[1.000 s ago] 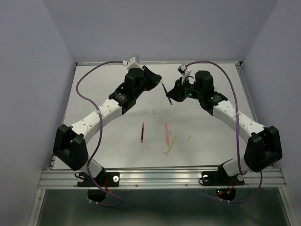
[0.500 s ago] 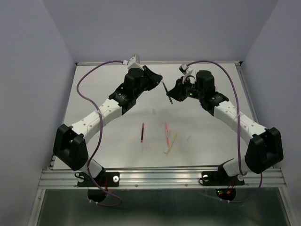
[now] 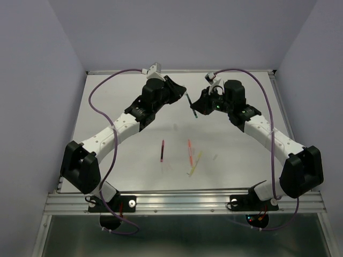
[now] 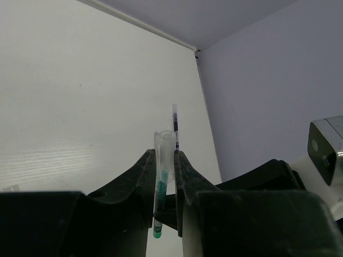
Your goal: Insert the pens into the pen caps
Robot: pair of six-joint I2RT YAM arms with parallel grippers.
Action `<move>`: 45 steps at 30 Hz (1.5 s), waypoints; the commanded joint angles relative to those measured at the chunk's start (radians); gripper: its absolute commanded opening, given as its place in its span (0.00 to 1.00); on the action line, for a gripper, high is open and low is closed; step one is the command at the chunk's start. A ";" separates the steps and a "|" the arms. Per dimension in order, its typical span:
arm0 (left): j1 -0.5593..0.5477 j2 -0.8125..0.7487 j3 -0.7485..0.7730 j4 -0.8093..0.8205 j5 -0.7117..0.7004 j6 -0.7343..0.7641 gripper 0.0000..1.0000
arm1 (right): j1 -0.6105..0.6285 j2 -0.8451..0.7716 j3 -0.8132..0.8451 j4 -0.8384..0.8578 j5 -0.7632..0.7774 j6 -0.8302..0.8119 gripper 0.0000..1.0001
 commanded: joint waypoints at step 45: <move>-0.007 -0.040 -0.005 0.039 -0.048 0.034 0.00 | 0.007 -0.063 0.060 -0.073 -0.015 0.008 0.07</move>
